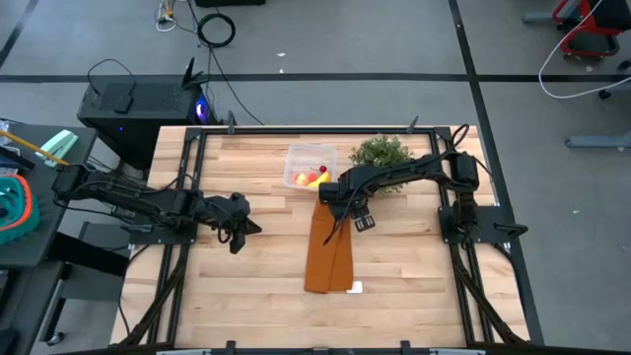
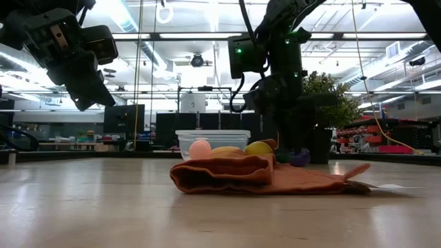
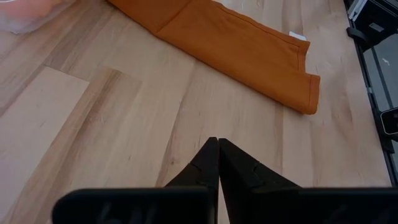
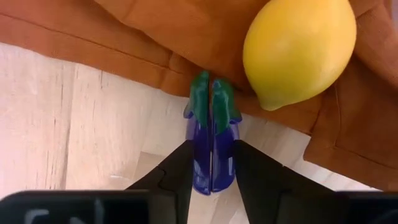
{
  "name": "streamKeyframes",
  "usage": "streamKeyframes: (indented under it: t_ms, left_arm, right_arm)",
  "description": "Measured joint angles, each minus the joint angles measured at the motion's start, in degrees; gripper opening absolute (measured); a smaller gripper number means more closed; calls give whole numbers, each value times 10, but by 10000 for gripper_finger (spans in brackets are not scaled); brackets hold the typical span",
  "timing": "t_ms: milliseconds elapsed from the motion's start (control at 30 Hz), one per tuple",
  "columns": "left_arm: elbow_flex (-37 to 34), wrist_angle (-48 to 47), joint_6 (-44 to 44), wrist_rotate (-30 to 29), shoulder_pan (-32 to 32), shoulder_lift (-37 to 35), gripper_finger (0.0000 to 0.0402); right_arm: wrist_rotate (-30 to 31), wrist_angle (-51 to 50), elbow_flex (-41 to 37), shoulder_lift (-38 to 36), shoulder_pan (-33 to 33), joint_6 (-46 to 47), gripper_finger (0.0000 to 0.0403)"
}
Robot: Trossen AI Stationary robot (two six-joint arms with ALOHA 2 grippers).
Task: Pick and placing Produce into tupperware
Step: Put the purple eggplant into the transparent bin
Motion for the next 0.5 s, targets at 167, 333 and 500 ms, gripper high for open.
streamKeyframes:
  t_ms: [167, 333, 500]
  left_arm:
    - [0, 0, 1, 0, 0, 0, 22]
    - [0, 0, 9, 0, 0, 0, 20]
    - [0, 0, 9, 0, 0, 0, 12]
  right_arm:
    - [0, -10, 0, -1, 8, 0, 105]
    - [3, -20, 0, -1, 9, 22, 79]
    - [3, -34, 0, -1, 11, 40, 45]
